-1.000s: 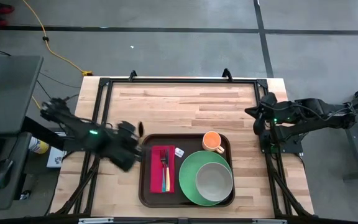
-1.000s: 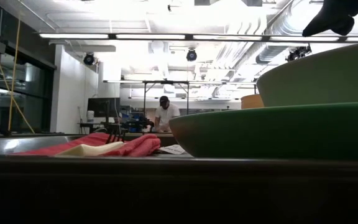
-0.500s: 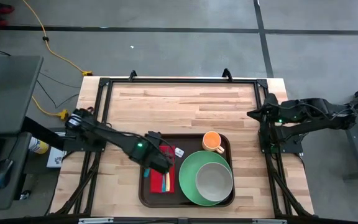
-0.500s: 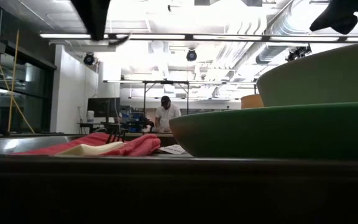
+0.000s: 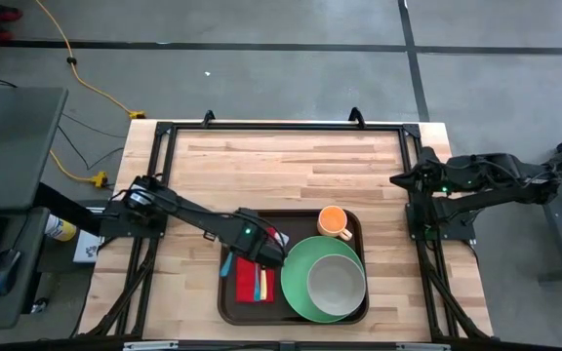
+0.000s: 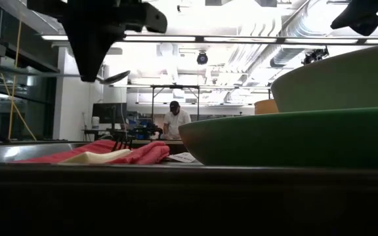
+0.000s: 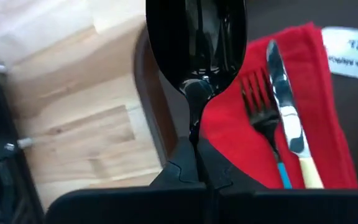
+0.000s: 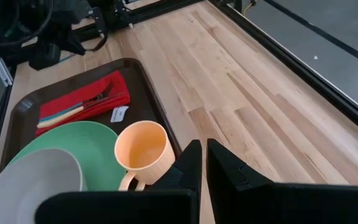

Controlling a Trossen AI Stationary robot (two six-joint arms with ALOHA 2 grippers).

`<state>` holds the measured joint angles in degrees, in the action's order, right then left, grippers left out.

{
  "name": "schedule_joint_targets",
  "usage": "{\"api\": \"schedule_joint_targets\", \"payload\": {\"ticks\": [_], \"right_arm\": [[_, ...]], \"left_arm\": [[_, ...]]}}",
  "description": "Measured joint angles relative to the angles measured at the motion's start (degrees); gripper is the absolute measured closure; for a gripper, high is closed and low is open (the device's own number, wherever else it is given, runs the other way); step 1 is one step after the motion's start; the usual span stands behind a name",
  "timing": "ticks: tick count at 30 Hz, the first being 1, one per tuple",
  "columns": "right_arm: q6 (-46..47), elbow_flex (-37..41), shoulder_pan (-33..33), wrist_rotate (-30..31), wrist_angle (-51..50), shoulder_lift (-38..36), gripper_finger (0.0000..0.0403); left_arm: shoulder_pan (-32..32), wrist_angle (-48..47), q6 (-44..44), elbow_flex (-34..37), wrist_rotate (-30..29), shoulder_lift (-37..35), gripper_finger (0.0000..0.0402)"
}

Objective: Set up tray
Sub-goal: Put the blue spoon on the red table napkin to the left of the blue fork

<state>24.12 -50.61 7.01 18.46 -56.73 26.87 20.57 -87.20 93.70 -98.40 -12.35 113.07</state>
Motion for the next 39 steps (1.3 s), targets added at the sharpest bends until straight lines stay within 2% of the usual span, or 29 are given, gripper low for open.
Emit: {"api": "schedule_joint_targets", "payload": {"ticks": [15, 23, 39], "right_arm": [[0.8, 0.0, 0.0, -2.0, 0.6, 0.0, 0.0403], [2.0, 0.0, 0.0, -3.4, 0.7, 0.0, 0.0403], [3.1, 0.0, 0.0, -3.7, 0.9, 0.0, 0.0403]], "left_arm": [[-1.8, 0.5, 0.1, 0.8, 4.5, 7.2, 0.0391], [-0.2, 9.0, 0.6, 0.6, 6.6, 8.9, 0.0391], [0.1, 10.4, 0.6, 0.5, 8.9, 9.2, 0.0391]]}}
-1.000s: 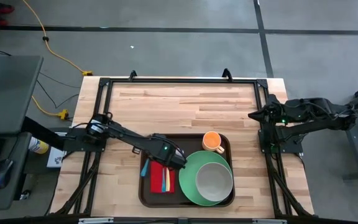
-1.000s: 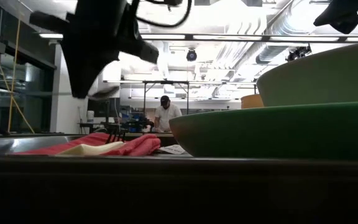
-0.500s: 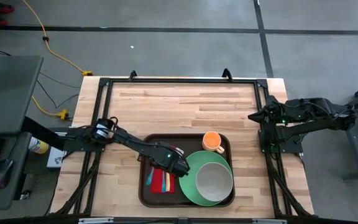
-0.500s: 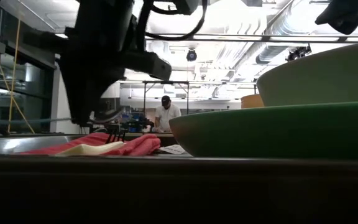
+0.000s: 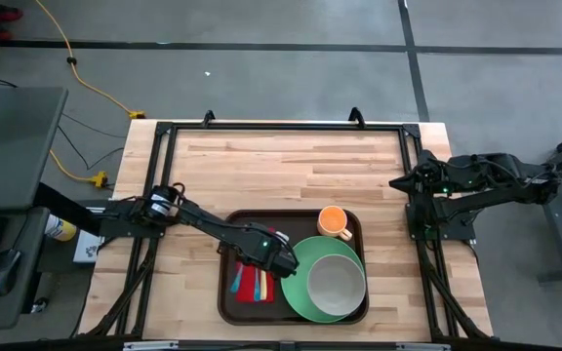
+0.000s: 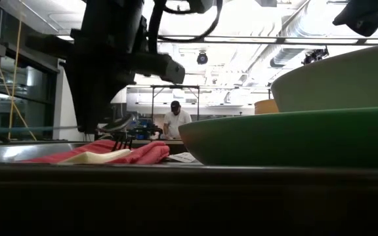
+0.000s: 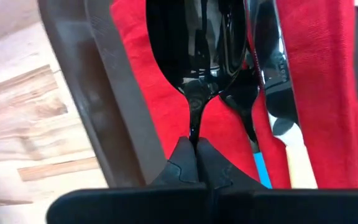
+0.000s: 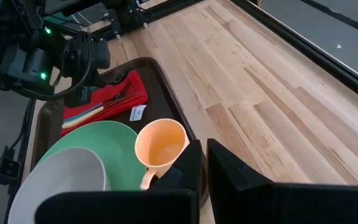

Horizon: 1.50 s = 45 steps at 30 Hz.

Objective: Set up tray
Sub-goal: Put the blue spoon on the red table napkin to the left of the blue fork

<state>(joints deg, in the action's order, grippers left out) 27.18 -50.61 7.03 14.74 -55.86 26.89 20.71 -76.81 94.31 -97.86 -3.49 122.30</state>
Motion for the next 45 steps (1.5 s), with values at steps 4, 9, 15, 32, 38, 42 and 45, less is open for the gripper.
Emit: {"api": "schedule_joint_targets", "payload": {"ticks": [4, 9, 15, 32, 38, 42, 45], "right_arm": [[0.0, 0.0, 0.0, 0.0, 0.0, 0.0, 0.0403], [0.0, 0.0, 0.0, 0.0, 0.0, 0.0, 0.0403], [-0.2, 0.0, 0.0, 0.0, 0.0, 0.0, 0.0403], [-0.6, 0.0, 0.0, -0.8, 0.0, 0.0, 0.0403], [-0.7, 0.0, 0.0, -1.3, 0.0, 0.0, 0.0403], [-1.7, 0.0, 0.0, -1.3, 0.0, 0.0, 0.0403], [-1.7, 0.0, 0.0, -1.3, 0.0, 0.0, 0.0403]], "left_arm": [[0.2, 1.0, -0.1, 0.0, 1.6, 1.2, 0.0391], [0.3, 1.1, 0.0, 0.1, 3.5, 2.6, 0.0391], [0.3, 2.9, 0.1, 0.0, 3.8, 2.7, 0.0391], [-1.3, 4.2, 0.5, 0.0, 2.8, 2.7, 0.0354], [-1.2, 4.9, 0.5, 0.0, 2.6, 2.7, 0.0365], [-1.2, 5.3, 0.7, 0.0, 2.6, 2.7, 0.0348], [-1.2, 5.8, 0.9, 0.0, 2.6, 2.7, 0.0325]]}}
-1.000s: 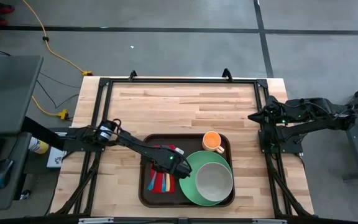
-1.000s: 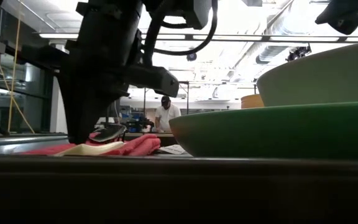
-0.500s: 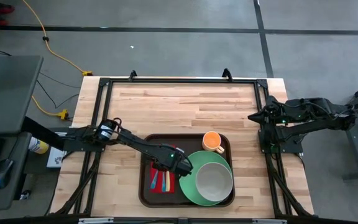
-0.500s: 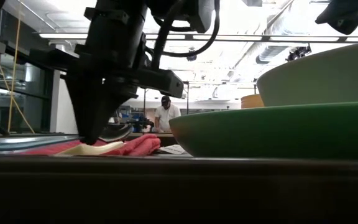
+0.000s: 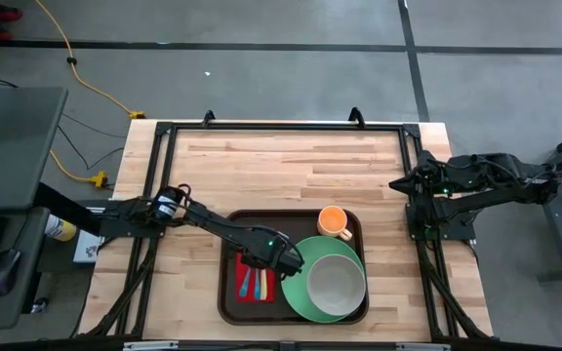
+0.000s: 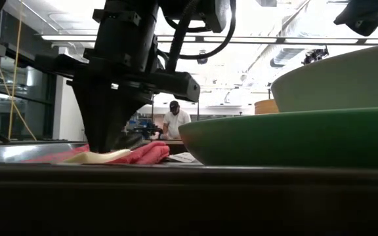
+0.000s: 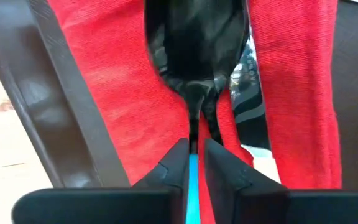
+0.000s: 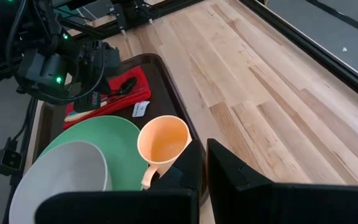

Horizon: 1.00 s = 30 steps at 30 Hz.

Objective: Set up tray
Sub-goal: Put the blue spoon on the red table napkin to the left of the blue fork

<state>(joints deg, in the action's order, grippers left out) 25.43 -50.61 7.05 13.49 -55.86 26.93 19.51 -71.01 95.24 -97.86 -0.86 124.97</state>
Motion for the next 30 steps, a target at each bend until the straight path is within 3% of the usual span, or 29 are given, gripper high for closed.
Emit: {"api": "schedule_joint_targets", "payload": {"ticks": [10, 17, 22, 30], "right_arm": [[-0.3, 0.0, 0.0, 0.0, -0.4, 0.0, 0.0403], [-0.7, 0.0, 0.0, 0.0, -0.6, 0.0, 0.0403], [-1.5, 0.0, 0.0, 0.1, -0.6, 0.0, 0.0403], [-1.5, 0.0, 0.0, 0.1, -0.9, 0.0, 0.0403]], "left_arm": [[0.0, -3.2, 0.6, -2.1, -0.6, -0.1, 0.0284], [-0.7, -13.5, -0.5, -8.7, -7.1, -0.2, 0.0290], [-1.2, -10.3, -2.7, -9.6, -14.7, -0.1, 0.0297], [-2.2, -11.7, -9.7, -9.6, -16.5, -0.1, 0.0300]]}}
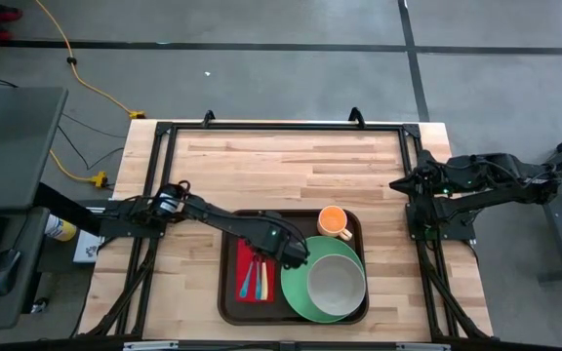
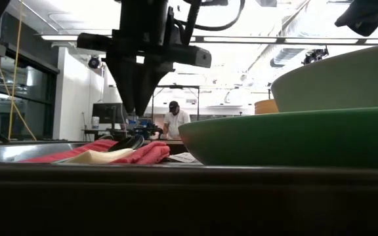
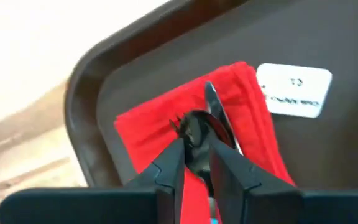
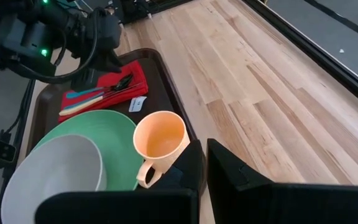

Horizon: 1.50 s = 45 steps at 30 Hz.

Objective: Set up tray
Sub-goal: Put the blue spoon on the red table napkin to the left of the blue fork

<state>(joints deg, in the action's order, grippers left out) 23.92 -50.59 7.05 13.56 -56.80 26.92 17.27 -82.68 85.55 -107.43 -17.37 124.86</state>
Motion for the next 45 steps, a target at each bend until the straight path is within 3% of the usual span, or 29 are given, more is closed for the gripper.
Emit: {"api": "schedule_joint_targets", "payload": {"ticks": [11, 18, 23, 28, 33, 39, 45], "right_arm": [[0.9, 0.0, 0.0, 0.0, -0.9, 0.0, 0.0403], [2.2, 0.0, 0.0, -0.1, -0.8, 0.0, 0.0403], [3.0, 0.0, 0.0, -0.1, -0.8, 0.0, 0.0403], [3.1, 0.0, 0.0, -0.1, -0.8, 0.0, 0.0403], [3.1, 0.0, 0.0, 0.0, -0.8, 0.0, 0.0403], [3.1, 0.0, 0.0, 0.0, -0.8, 0.0, 0.0403], [3.1, 0.0, 0.0, 0.0, -0.8, 0.0, 0.0403]], "left_arm": [[-2.7, 9.2, -11.8, 1.5, -2.0, 0.0, 0.0310], [-3.4, 8.1, -9.6, 1.5, 0.0, 0.0, 0.0388], [-3.4, 8.0, -7.7, 1.5, 2.2, 0.0, 0.0374], [-3.4, 8.1, -6.9, 1.5, 2.3, 0.0, 0.0390], [-3.4, 8.1, -6.9, 1.5, 2.4, 0.3, 0.0371], [-3.4, 11.4, -7.7, 1.3, 3.6, 2.3, 0.0391], [-3.4, 11.0, -7.5, 1.4, 5.4, 3.6, 0.0347]]}}
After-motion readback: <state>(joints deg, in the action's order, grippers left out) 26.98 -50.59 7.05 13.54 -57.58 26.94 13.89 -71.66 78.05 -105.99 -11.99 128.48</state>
